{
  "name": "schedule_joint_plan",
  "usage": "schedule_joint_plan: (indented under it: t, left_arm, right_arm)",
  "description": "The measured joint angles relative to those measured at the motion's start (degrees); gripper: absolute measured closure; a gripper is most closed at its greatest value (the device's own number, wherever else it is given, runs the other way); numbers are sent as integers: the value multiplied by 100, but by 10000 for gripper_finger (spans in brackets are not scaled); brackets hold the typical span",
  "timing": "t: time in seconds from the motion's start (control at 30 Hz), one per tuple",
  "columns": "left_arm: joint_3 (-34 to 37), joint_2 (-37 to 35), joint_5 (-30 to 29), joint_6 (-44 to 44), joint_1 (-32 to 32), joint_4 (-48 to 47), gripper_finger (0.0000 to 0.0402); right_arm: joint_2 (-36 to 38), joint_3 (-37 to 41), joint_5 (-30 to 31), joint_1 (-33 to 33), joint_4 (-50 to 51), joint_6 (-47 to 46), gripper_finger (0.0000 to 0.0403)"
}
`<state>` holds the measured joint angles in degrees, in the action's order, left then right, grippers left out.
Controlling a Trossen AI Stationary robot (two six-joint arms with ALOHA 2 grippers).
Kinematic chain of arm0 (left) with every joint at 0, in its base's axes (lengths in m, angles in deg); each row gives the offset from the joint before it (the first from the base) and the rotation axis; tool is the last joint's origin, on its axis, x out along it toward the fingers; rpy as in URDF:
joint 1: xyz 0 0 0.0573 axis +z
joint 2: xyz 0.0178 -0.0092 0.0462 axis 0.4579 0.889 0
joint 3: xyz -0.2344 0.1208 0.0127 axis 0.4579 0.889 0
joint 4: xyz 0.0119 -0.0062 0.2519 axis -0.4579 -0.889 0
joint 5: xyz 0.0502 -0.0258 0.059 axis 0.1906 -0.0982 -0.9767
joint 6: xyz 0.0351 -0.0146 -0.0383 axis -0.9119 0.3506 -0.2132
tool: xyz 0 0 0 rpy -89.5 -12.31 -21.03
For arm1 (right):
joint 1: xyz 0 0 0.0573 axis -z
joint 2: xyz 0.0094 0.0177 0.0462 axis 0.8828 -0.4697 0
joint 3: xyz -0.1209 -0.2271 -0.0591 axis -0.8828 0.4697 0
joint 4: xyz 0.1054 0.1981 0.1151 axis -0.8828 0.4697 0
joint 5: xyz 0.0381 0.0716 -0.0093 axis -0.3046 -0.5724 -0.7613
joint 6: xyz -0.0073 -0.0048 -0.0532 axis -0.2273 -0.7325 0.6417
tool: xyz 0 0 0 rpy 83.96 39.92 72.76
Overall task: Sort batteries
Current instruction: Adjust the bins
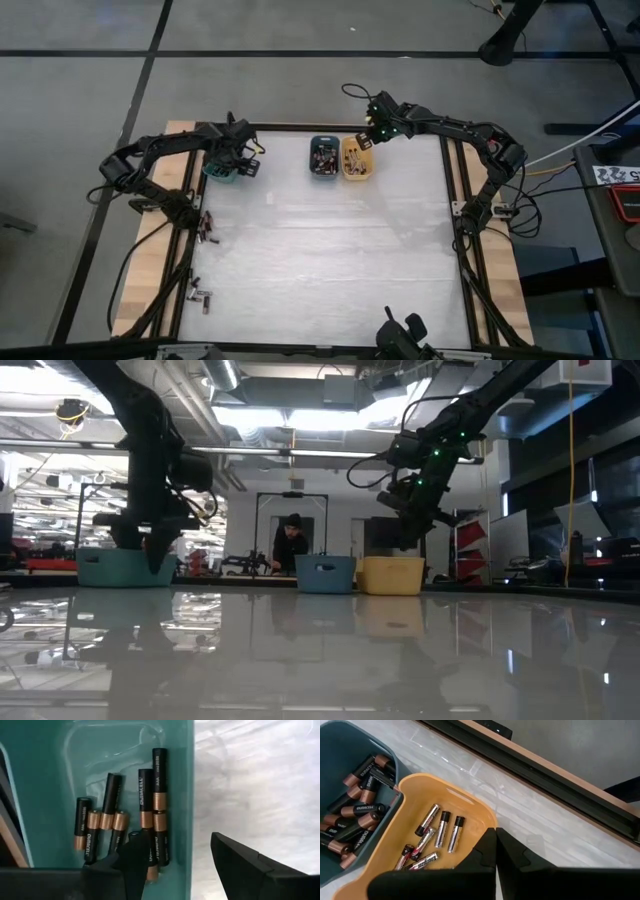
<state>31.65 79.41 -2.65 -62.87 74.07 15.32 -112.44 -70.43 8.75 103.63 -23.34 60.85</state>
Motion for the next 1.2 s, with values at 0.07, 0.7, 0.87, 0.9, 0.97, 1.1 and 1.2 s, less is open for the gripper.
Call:
schedule_joint_plan:
  t: [0.07, 0.7, 0.87, 0.9, 0.97, 1.1, 1.2]
  left_arm:
    - [0, 0, -1, 3, -45, 56, 204]
    - [0, 0, 824, 751, -76, 931, 387]
    - [0, -1, 1197, 1541, -268, 1656, 398]
    - [-2, -2, 1281, 1683, -330, 1803, 397]
    - [-2, -2, 1389, 2045, -475, 2034, 396]
    - [-2, -2, 1439, 2561, -758, 2451, 399]
    - [-4, 107, 1436, 2916, -903, 2682, 400]
  right_arm:
    - [0, 0, -1, 0, -42, 0, 403]
    - [0, 0, -12, 0, -41, 0, 403]
    - [0, 0, -251, 0, -41, 7, 403]
    - [0, 0, -263, 0, -42, 14, 403]
    - [0, 0, -292, 0, -41, 23, 403]
    - [0, 0, -550, 0, -132, 67, 403]
    - [0, 4, -1129, -69, -741, 218, 403]
